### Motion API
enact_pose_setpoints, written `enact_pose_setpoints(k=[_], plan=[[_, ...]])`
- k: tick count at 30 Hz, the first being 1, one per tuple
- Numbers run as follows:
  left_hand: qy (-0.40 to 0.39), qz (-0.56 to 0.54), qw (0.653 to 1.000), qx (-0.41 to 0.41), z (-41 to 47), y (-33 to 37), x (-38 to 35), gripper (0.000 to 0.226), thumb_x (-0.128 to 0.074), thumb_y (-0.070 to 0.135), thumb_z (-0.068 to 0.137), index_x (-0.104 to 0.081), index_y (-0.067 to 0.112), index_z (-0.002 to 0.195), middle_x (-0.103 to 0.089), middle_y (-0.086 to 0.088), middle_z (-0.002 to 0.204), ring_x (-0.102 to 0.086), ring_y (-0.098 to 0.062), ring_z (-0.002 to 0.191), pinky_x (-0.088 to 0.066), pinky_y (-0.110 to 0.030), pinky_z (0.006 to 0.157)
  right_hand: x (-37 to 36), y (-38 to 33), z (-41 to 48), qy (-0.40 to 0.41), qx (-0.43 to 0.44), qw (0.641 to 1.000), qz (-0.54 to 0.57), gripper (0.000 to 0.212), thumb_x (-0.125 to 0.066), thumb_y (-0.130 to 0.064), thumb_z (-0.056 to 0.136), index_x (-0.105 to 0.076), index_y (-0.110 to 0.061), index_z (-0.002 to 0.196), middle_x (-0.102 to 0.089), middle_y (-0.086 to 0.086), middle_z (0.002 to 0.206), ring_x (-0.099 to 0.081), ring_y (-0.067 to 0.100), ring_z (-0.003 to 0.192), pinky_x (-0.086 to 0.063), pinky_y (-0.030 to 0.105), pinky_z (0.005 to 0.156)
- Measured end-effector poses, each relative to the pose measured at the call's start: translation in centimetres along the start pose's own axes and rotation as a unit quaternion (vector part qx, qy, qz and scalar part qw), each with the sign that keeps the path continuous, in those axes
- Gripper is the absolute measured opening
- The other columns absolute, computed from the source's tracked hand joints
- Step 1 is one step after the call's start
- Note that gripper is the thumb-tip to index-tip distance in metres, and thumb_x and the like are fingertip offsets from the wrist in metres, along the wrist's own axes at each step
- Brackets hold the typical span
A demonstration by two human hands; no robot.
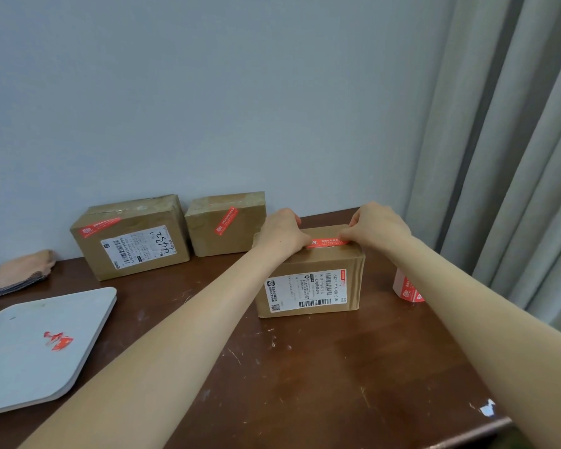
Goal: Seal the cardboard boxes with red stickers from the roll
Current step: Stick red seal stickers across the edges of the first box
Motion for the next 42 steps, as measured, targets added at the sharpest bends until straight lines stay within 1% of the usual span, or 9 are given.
enact_pose_setpoints(k=[5, 9, 15, 19, 26, 32, 36, 39, 42], plan=[[0.0, 0.032, 0.999, -0.005, 0.1, 0.2, 0.0, 0.029, -0.07, 0.017, 0.078, -0.059, 0.014, 0.104, -0.064, -0.003, 0.095, -0.065, -0.023, 0.091, -0.055, -0.037, 0.083, 0.0, -0.1, -0.2, 0.002, 0.003, 1.0, 0.001, 0.023, -0.069, -0.025, 0.073, -0.073, -0.008, 0.087, -0.073, 0.009, 0.091, -0.068, 0.024, 0.083, -0.052, 0.031, 0.065], [0.007, 0.03, 0.999, -0.013, 0.2, 0.3, 0.1, 0.048, -0.07, 0.017, 0.08, -0.054, 0.012, 0.124, -0.059, -0.004, 0.119, -0.057, -0.02, 0.108, -0.049, -0.029, 0.083, 0.0, 0.0, -0.2, 0.002, -0.005, 1.0, 0.006, 0.025, -0.07, -0.024, 0.073, -0.073, -0.007, 0.09, -0.073, 0.01, 0.093, -0.063, 0.022, 0.072, -0.044, 0.028, 0.062], [0.007, 0.044, 0.999, -0.031, 0.0, 0.2, 0.0, 0.039, -0.069, 0.018, 0.08, -0.053, 0.019, 0.116, -0.058, -0.002, 0.112, -0.056, -0.02, 0.106, -0.048, -0.04, 0.094, -0.1, 0.1, 0.2, -0.009, -0.009, 1.0, 0.002, 0.025, -0.073, -0.03, 0.072, -0.071, -0.01, 0.087, -0.071, 0.008, 0.086, -0.066, 0.021, 0.077, -0.052, 0.03, 0.066], [0.032, 0.089, 0.989, -0.11, -1.0, 0.9, 0.1, 0.033, -0.063, 0.017, 0.084, -0.055, 0.026, 0.115, -0.06, 0.0, 0.103, -0.057, -0.019, 0.098, -0.051, -0.041, 0.086, -0.1, 0.1, 0.4, -0.008, -0.004, 1.0, 0.004, 0.027, -0.074, -0.03, 0.071, -0.071, -0.008, 0.085, -0.071, 0.009, 0.084, -0.062, 0.021, 0.069, -0.05, 0.029, 0.062], [-0.003, 0.211, 0.942, -0.262, -2.6, 1.6, -2.1, 0.045, -0.035, 0.017, 0.098, -0.05, 0.043, 0.131, -0.046, 0.001, 0.134, -0.039, -0.019, 0.124, -0.037, -0.036, 0.099, -0.1, 0.6, 0.4, -0.032, -0.011, 0.999, 0.01, 0.04, -0.077, -0.041, 0.069, -0.071, -0.007, 0.09, -0.072, 0.009, 0.085, -0.063, 0.02, 0.068, -0.05, 0.029, 0.06], [0.01, 0.224, 0.947, -0.228, -2.9, 0.5, -1.2, 0.039, -0.034, 0.023, 0.099, -0.054, 0.026, 0.132, -0.047, 0.0, 0.138, -0.04, -0.019, 0.125, -0.035, -0.034, 0.098, -0.8, 1.6, 0.2, -0.066, -0.028, 0.995, 0.067, 0.028, -0.064, -0.025, 0.083, -0.072, 0.0, 0.093, -0.058, 0.009, 0.059, -0.048, 0.017, 0.041, -0.044, 0.025, 0.049], [0.041, 0.194, 0.956, -0.217, -3.3, 0.0, -0.8, 0.037, -0.036, 0.02, 0.097, -0.064, 0.014, 0.12, -0.053, -0.003, 0.131, -0.049, -0.02, 0.116, -0.039, -0.033, 0.095, -1.1, 1.7, 0.2, -0.072, -0.027, 0.994, 0.073, 0.03, -0.054, -0.021, 0.089, -0.071, 0.003, 0.094, -0.053, 0.008, 0.055, -0.048, 0.02, 0.042, -0.041, 0.024, 0.045], [0.056, 0.2, 0.951, -0.229, -3.6, 0.1, -0.8, 0.037, -0.034, 0.033, 0.099, -0.06, 0.02, 0.122, -0.056, -0.002, 0.122, -0.051, -0.022, 0.112, -0.041, -0.034, 0.091, -0.8, 1.5, 0.2, -0.048, -0.017, 0.997, 0.056, 0.038, -0.049, -0.033, 0.091, -0.062, -0.006, 0.067, -0.051, 0.003, 0.049, -0.047, 0.02, 0.042, -0.043, 0.027, 0.053], [0.037, 0.263, 0.935, -0.235, -3.9, 0.4, -1.6, 0.052, -0.029, 0.062, 0.092, -0.037, 0.041, 0.14, -0.048, 0.0, 0.13, -0.044, -0.02, 0.118, -0.034, -0.036, 0.097, -1.2, 0.8, -0.1, -0.037, -0.006, 0.999, 0.029, 0.048, -0.053, -0.057, 0.082, -0.057, -0.012, 0.067, -0.053, 0.0, 0.054, -0.052, 0.019, 0.05, -0.045, 0.03, 0.058]])
Point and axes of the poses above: each hand's wrist, its own z-axis towards the middle knuckle, its own x-axis out of the back of the hand, y = z × x, the point moved 8 cm from there along z, towards the middle knuckle
